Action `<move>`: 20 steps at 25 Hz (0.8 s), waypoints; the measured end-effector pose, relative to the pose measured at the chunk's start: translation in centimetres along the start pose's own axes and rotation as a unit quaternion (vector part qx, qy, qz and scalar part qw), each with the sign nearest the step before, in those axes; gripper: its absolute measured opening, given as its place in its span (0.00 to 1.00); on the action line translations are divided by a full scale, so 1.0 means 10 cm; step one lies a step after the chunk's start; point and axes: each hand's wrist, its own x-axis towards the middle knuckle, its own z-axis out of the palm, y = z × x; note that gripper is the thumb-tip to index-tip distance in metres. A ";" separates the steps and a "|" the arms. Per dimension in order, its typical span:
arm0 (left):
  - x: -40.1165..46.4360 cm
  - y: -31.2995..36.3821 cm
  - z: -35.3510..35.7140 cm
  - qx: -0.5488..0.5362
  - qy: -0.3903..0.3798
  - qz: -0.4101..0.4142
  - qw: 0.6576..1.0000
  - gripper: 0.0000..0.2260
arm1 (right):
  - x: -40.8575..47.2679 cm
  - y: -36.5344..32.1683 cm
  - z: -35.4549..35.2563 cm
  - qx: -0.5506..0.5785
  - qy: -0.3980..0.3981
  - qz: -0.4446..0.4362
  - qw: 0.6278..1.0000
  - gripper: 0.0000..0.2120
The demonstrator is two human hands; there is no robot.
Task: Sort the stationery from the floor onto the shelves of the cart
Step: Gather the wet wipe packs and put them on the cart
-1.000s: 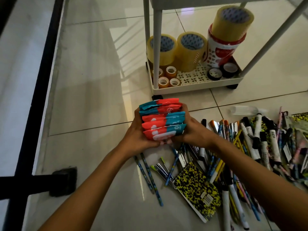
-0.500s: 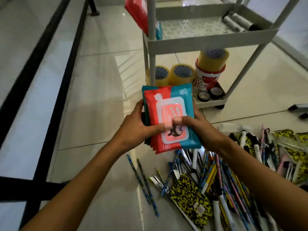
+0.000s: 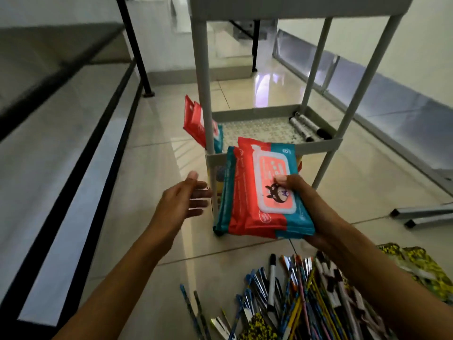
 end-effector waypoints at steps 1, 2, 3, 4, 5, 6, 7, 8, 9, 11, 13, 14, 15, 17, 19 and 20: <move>0.08 0.03 -0.07 -0.013 0.033 0.000 0.999 0.21 | 0.02 -0.14 0.01 -0.010 0.008 -0.011 1.000 0.18; 0.17 0.07 -0.14 -0.031 0.057 -0.001 0.998 0.21 | 0.06 -0.30 0.02 -0.015 0.015 -0.023 1.000 0.16; 0.27 0.12 -0.21 -0.048 0.076 -0.002 0.996 0.21 | 0.11 -0.46 0.04 -0.015 0.018 -0.038 0.999 0.14; 0.39 0.18 -0.26 -0.065 0.088 -0.002 0.994 0.21 | 0.18 -0.62 0.07 -0.011 0.021 -0.051 0.998 0.12; 0.51 0.25 -0.28 -0.083 0.094 -0.005 0.992 0.22 | 0.28 -0.77 0.10 -0.006 0.021 -0.060 0.998 0.11; 0.62 0.32 -0.29 -0.100 0.094 -0.009 0.990 0.23 | 0.39 -0.90 0.13 0.000 0.020 -0.065 0.998 0.11; 0.73 0.40 -0.27 -0.112 0.092 -0.013 0.989 0.24 | 0.52 -1.00 0.16 0.006 0.017 -0.065 0.998 0.11; 0.83 0.47 -0.25 -0.121 0.084 -0.019 0.989 0.26 | 0.65 -1.08 0.19 0.008 0.012 -0.063 0.998 0.11; 0.93 0.53 -0.22 -0.136 0.072 -0.026 0.988 0.28 | 0.78 -1.14 0.23 0.006 0.007 -0.058 0.998 0.12; 1.09 0.64 -0.17 -0.209 0.032 -0.053 0.976 0.31 | 1.05 -1.19 0.27 0.012 -0.002 -0.044 0.999 0.13; 1.20 0.71 -0.15 -0.284 -0.024 -0.084 0.955 0.31 | 1.30 -1.18 0.27 0.024 -0.015 -0.031 0.999 0.12; 1.23 0.74 -0.14 -0.299 -0.047 -0.093 0.948 0.30 | 1.40 -1.17 0.27 0.025 -0.023 -0.021 0.999 0.12; 1.25 0.77 -0.11 -0.305 -0.065 -0.093 0.946 0.27 | 1.48 -1.15 0.26 0.020 -0.032 -0.009 0.999 0.12; 1.29 0.77 -0.06 -0.294 -0.084 -0.083 0.948 0.23 | 1.60 -1.12 0.25 -0.006 -0.039 0.016 0.999 0.13; 1.35 0.74 -0.04 -0.284 -0.077 -0.077 0.952 0.22 | 1.68 -1.12 0.23 -0.037 -0.029 0.042 0.998 0.16; 1.37 0.72 -0.03 -0.283 -0.074 -0.078 0.953 0.22 | 1.71 -1.14 0.22 -0.060 -0.018 0.055 0.997 0.18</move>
